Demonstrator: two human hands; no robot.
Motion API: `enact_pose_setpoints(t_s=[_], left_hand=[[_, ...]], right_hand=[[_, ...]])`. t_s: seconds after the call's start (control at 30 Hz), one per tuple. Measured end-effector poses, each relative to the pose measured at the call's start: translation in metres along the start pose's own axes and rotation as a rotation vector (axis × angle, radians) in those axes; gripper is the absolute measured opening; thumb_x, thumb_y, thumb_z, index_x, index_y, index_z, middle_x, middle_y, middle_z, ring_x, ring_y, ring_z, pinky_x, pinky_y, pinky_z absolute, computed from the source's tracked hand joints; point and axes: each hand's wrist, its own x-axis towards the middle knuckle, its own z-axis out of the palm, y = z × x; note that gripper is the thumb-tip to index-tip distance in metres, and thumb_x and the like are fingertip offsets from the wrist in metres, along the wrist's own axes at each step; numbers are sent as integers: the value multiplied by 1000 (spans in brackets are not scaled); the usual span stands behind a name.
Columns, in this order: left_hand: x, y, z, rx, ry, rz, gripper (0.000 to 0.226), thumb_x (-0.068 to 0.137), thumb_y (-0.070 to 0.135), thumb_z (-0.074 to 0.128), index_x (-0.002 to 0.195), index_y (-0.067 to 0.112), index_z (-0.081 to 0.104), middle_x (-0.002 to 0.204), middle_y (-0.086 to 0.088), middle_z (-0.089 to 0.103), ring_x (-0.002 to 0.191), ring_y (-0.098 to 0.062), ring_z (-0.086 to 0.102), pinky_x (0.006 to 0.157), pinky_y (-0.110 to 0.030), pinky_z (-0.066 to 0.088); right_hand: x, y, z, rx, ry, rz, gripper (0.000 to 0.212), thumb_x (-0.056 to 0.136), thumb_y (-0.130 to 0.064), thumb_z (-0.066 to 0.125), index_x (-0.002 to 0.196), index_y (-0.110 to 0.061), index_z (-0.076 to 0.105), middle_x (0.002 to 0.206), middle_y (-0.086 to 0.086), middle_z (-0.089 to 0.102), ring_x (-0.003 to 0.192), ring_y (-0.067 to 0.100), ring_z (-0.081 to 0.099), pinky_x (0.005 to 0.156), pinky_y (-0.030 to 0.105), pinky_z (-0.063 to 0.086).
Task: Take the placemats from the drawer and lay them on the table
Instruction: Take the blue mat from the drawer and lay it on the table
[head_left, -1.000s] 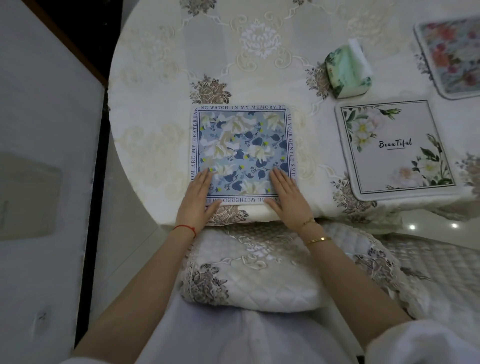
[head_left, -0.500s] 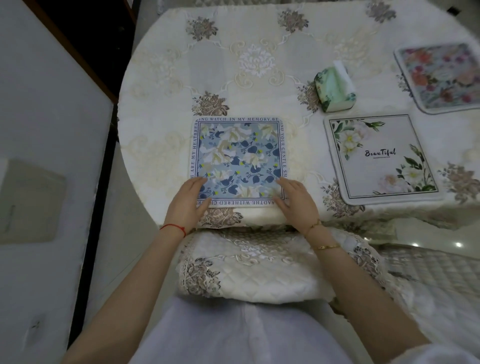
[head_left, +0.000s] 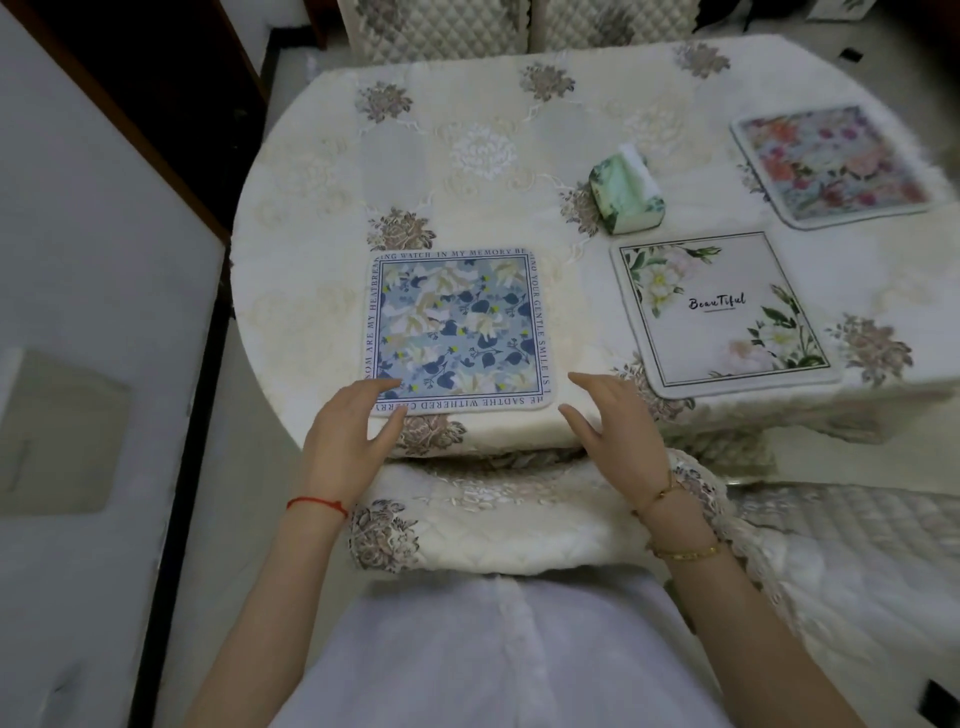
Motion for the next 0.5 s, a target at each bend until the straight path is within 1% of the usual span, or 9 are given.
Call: enact_pose_setpoints(t_s=[0.13, 0.2, 0.27, 0.33, 0.43, 0.5], left_hand=[[-12, 12, 2, -11, 18, -16, 30, 91, 29, 61, 121, 21, 61, 118, 4, 65, 110, -16, 59, 92, -25, 43], [-16, 18, 2, -20, 9, -22, 30, 91, 28, 62, 120, 20, 62, 117, 3, 66, 111, -17, 59, 92, -24, 42], [-21, 23, 2, -23, 3, -16, 30, 91, 26, 63, 120, 19, 63, 117, 1, 66, 110, -17, 59, 92, -22, 41], [-25, 26, -1, -32, -9, 2, 31, 91, 26, 63, 121, 19, 63, 119, 1, 66, 112, -17, 59, 94, -22, 40], [-33, 28, -7, -37, -42, 28, 31, 92, 28, 61, 121, 19, 62, 120, 2, 66, 113, -16, 58, 96, -25, 42], [-40, 29, -12, -32, -60, 47, 30, 92, 28, 61, 120, 17, 63, 118, 0, 67, 111, -18, 59, 95, -28, 43]], right_hand=[[-21, 4, -6, -10, 17, 2, 38, 94, -26, 61, 126, -6, 59, 122, 8, 64, 117, 26, 55, 106, 34, 38], [-30, 4, -9, -5, 31, 5, 38, 93, -25, 62, 125, -5, 59, 121, 8, 64, 116, 25, 54, 106, 32, 37], [-41, 3, -11, -4, 44, 20, 36, 92, -23, 63, 124, -4, 60, 119, 8, 64, 115, 26, 55, 106, 34, 38], [-52, 0, -13, -12, 65, 38, 35, 92, -21, 64, 122, -3, 60, 117, 9, 65, 113, 27, 56, 103, 36, 42], [-70, -8, -13, -29, 109, 89, 36, 92, -25, 63, 122, -5, 61, 114, 8, 65, 111, 25, 56, 98, 34, 44], [-83, -13, -13, -26, 123, 124, 37, 92, -26, 63, 123, -6, 61, 114, 9, 65, 111, 25, 57, 98, 32, 44]])
